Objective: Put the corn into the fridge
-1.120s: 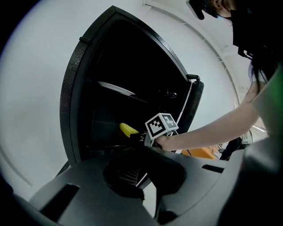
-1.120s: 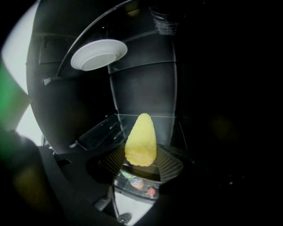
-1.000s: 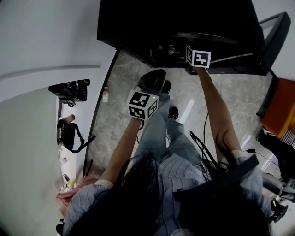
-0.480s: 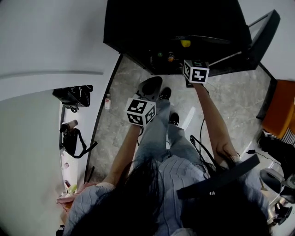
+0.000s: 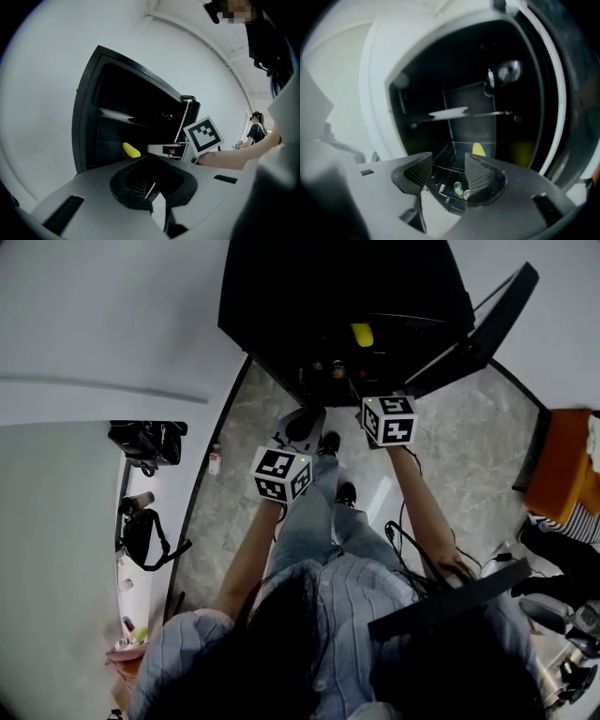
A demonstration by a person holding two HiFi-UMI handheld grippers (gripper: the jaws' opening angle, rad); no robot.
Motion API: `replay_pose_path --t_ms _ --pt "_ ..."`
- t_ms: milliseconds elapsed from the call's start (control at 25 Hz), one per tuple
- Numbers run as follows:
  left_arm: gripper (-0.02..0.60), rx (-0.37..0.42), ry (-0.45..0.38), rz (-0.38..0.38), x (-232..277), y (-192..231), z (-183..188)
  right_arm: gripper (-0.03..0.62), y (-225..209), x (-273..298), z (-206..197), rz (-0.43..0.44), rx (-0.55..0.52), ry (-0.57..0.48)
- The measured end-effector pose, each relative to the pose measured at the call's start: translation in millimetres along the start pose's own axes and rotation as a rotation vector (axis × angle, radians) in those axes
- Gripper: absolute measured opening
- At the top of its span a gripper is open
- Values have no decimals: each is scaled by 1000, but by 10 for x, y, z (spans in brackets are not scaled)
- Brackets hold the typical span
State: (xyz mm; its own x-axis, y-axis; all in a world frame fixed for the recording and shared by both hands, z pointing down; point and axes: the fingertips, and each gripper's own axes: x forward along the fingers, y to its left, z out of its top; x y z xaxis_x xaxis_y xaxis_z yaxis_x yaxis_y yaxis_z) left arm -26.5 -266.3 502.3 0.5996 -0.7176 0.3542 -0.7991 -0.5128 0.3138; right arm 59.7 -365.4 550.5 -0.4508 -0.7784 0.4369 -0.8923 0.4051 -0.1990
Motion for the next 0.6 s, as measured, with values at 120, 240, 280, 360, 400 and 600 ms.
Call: replay_pose_path --t_ms 120,240,280,360,400,600 --pt "9 13 -15 -8 -103 -114 41 229 170 -256 79 24 -1 -31" --pt "9 20 -21 -11 -225 -255 39 229 280 -551 111 38 4 -53" --pt "9 21 -22 -11 -277 -307 29 229 316 -658 108 42 6 -57" --pt "9 24 -25 -9 -394 -413 -4 229 390 -873 85 55 21 -65" --pt "9 27 -27 -6 -454 -465 -26 229 422 -977 65 61 32 -69" --pt "9 9 -53 29 -741 -702 -137 229 513 -1456 -104 71 70 -86"
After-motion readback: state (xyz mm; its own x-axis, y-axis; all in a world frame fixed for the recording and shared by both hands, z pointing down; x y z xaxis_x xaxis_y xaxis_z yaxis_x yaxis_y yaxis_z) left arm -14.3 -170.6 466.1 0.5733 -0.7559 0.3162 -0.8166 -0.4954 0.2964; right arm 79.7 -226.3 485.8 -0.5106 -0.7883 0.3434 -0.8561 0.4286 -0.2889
